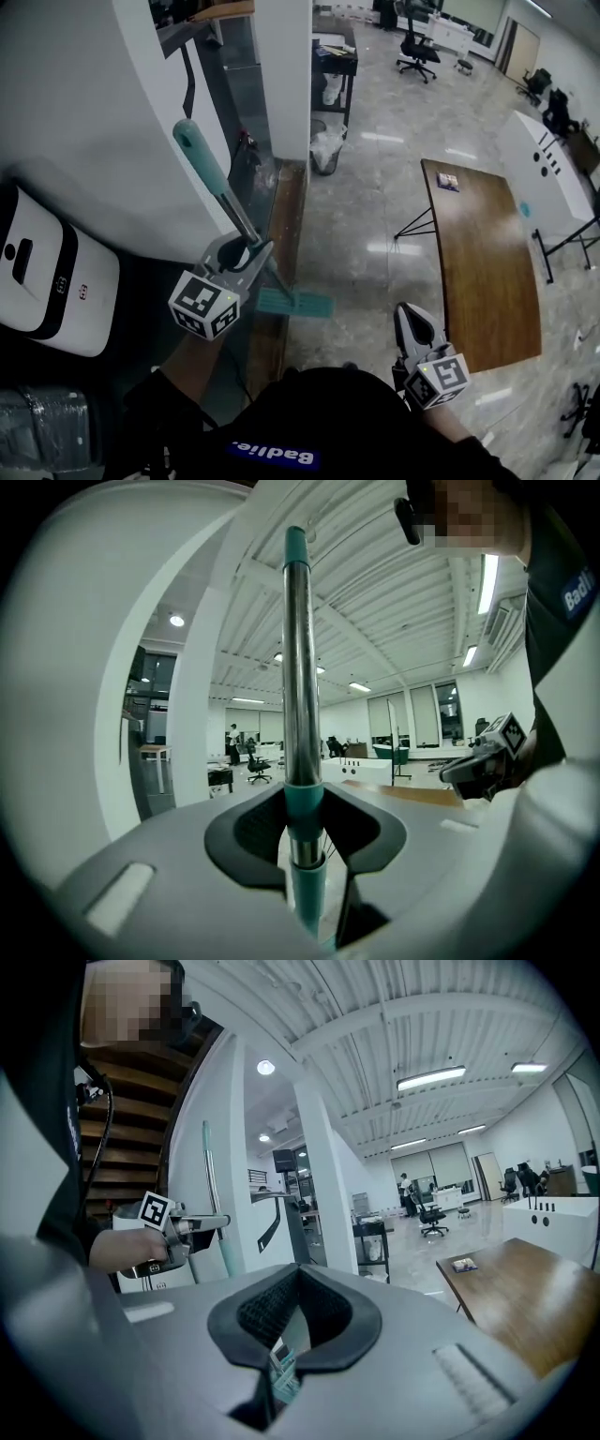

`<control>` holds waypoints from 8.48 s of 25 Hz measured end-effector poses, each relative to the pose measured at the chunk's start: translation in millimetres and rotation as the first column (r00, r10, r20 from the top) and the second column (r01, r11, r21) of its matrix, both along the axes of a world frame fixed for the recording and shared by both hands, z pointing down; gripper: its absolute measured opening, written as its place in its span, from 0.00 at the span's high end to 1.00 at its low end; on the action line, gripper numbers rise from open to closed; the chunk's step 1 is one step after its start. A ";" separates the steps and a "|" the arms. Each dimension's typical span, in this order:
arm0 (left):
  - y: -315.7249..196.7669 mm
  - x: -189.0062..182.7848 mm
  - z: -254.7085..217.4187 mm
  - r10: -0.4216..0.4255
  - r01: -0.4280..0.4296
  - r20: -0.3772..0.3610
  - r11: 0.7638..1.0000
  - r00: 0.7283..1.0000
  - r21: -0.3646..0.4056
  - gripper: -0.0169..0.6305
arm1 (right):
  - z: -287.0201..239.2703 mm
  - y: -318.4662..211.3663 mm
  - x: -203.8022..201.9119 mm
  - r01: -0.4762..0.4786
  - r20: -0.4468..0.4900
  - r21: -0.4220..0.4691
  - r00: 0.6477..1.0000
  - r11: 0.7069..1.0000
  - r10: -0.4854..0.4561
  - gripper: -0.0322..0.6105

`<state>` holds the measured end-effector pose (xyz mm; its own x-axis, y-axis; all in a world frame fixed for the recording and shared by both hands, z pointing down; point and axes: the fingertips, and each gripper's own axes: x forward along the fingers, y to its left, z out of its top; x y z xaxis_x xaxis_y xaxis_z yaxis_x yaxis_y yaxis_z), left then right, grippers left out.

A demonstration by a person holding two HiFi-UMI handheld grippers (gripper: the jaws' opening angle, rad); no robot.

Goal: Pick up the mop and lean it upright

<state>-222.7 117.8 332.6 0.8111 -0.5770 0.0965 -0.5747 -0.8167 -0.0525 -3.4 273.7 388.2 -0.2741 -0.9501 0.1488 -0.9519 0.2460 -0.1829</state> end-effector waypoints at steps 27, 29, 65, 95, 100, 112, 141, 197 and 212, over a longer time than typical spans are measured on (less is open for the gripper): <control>112.9 176.9 -21.1 0.326 -0.326 0.007 0.945 0.945 0.011 0.77 | 9.0 24.3 80.9 -0.040 0.053 0.015 0.998 0.999 0.040 0.94; 112.2 183.2 -19.0 0.316 -0.316 0.010 0.949 0.949 0.008 0.77 | 9.5 22.9 88.2 -0.028 0.057 0.024 0.998 0.999 0.026 0.94; -80.1 265.5 2.9 0.347 -0.352 -0.079 0.934 0.934 -0.059 0.77 | 31.5 -172.3 179.1 -0.139 0.041 -0.047 0.989 0.989 0.140 0.94; -393.1 346.6 37.8 0.048 -0.041 0.058 0.991 0.997 -0.127 0.77 | 49.1 -504.9 316.3 0.057 0.038 -0.083 0.998 0.995 -0.054 0.94; -436.9 370.2 41.1 0.026 -0.018 0.054 0.991 0.998 -0.136 0.77 | 59.5 -538.1 345.6 0.048 0.036 -0.118 0.998 0.992 -0.044 0.94; -566.3 411.0 63.7 0.179 -0.178 -0.011 0.971 0.984 -0.161 0.77 | 51.6 -666.3 356.6 -0.048 -0.022 -0.127 0.999 0.991 0.046 0.94; -749.0 413.0 151.5 0.037 0.014 0.174 0.960 0.984 -0.280 0.77 | 73.7 -879.4 372.6 0.123 -0.003 -0.191 0.992 0.974 -0.126 0.94; -971.3 334.9 475.0 -0.401 0.449 0.280 0.430 0.872 -0.783 0.70 | 102.8 -880.0 414.1 -0.098 -0.302 -0.418 0.953 0.903 -0.036 0.92; -965.8 343.8 466.5 -0.390 0.424 0.252 0.455 0.886 -0.783 0.64 | 107.4 -882.8 421.4 -0.083 -0.273 -0.415 0.961 0.906 -0.037 0.92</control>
<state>121.1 -848.1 799.2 0.4923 -0.5019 0.7112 -0.8648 -0.1897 0.4648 418.0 -609.1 495.6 -0.1455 -0.7882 0.5980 -0.9835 0.1807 -0.0012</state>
